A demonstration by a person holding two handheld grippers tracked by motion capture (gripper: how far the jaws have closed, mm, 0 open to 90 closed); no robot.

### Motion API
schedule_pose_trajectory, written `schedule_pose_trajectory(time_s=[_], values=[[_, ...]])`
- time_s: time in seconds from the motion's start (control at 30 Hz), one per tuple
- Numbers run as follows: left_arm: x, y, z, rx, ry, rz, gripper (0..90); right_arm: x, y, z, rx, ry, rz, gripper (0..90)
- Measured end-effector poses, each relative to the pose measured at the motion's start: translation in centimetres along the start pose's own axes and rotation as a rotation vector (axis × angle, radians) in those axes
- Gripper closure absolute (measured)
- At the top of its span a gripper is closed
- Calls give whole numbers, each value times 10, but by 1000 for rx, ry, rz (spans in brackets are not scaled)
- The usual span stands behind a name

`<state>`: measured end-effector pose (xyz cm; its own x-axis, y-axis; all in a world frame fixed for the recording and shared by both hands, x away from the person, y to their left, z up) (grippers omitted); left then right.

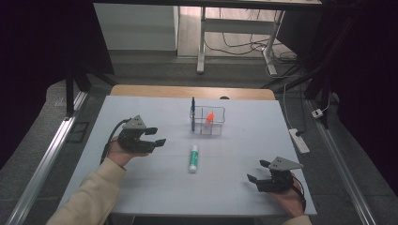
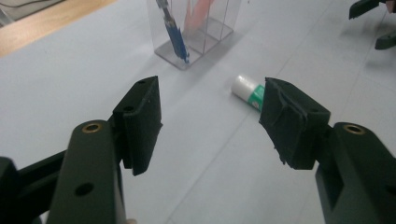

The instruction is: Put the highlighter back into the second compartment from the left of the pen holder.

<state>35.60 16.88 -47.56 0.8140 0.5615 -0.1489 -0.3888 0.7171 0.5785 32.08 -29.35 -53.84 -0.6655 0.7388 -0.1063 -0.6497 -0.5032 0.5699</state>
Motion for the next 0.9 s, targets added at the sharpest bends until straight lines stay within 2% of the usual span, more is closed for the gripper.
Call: schedule_pose_trajectory(time_s=[0.5,0.7,0.9], values=[[-9,13,-40,44,68,-3,344,0,0,0,1,2,-1,197],[-12,15,-48,58,72,2,328,0,0,1,-4,5,-1,196],[-13,8,-47,81,57,-4,313,1,0,2,1,13,0,197]])
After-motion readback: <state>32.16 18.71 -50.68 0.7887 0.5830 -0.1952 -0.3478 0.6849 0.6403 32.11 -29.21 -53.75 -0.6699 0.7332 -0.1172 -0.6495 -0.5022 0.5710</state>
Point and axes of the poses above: each handheld gripper's, and its own axes: y roughly backward along the jaws, z roughly out of its top, x roughly to its left, the point moved 3 cm from there along -y, roughly forward along the jaws, and after that the axes turned 7 degrees about -z, right-handed, at the moved point
